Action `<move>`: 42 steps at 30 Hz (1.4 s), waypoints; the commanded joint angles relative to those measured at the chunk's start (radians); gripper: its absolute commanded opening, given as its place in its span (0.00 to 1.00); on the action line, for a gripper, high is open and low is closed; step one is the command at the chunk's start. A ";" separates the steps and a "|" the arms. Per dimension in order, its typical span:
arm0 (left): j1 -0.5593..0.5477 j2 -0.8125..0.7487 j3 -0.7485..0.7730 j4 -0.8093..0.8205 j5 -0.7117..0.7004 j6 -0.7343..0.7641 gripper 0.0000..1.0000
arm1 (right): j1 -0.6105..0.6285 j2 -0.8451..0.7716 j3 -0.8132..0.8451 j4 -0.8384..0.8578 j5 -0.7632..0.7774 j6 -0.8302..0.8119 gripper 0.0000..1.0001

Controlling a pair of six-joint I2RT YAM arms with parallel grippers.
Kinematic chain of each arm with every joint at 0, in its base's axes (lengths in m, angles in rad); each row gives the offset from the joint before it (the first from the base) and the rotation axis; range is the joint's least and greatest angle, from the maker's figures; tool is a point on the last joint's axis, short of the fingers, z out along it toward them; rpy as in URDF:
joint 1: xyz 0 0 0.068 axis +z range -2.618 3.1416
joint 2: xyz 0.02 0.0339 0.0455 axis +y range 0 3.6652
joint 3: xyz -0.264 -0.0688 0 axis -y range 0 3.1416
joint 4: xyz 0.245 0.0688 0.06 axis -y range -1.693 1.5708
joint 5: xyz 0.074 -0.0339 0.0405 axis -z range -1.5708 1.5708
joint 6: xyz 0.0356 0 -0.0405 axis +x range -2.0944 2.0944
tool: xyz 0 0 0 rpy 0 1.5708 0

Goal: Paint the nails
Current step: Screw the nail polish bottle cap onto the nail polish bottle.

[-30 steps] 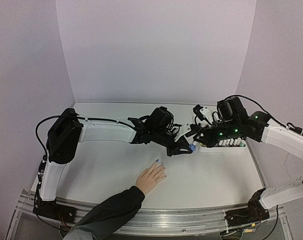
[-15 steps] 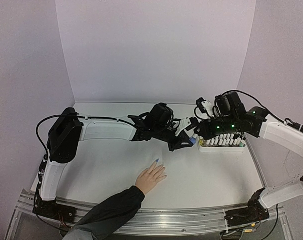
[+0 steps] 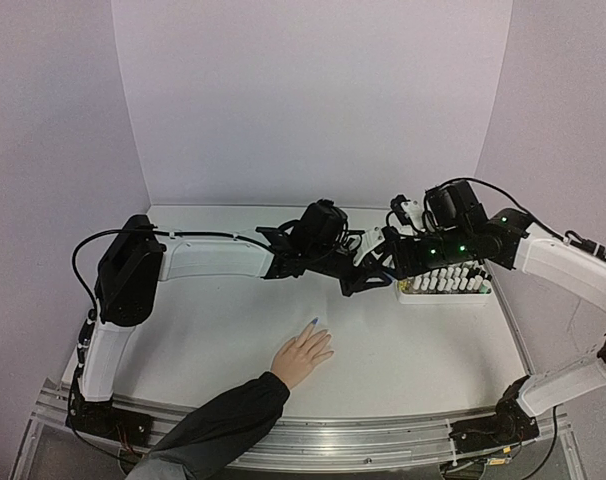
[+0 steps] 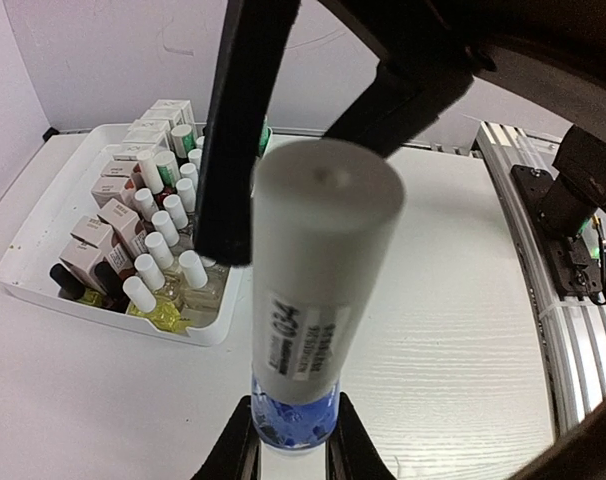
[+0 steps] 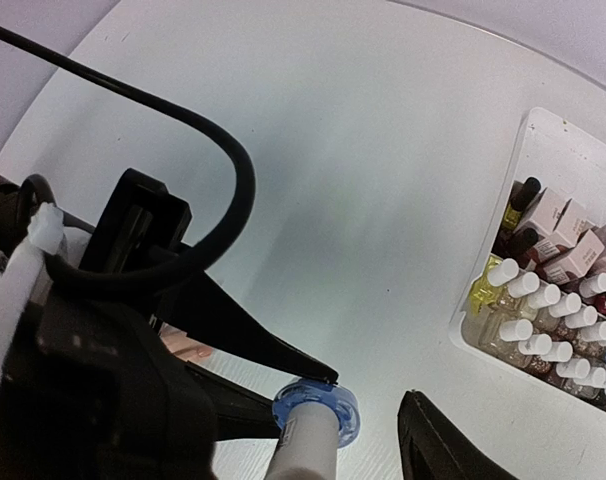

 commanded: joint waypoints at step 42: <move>0.002 -0.053 0.026 -0.141 0.410 0.239 0.00 | -0.066 -0.160 0.045 -0.223 -0.406 -0.661 0.49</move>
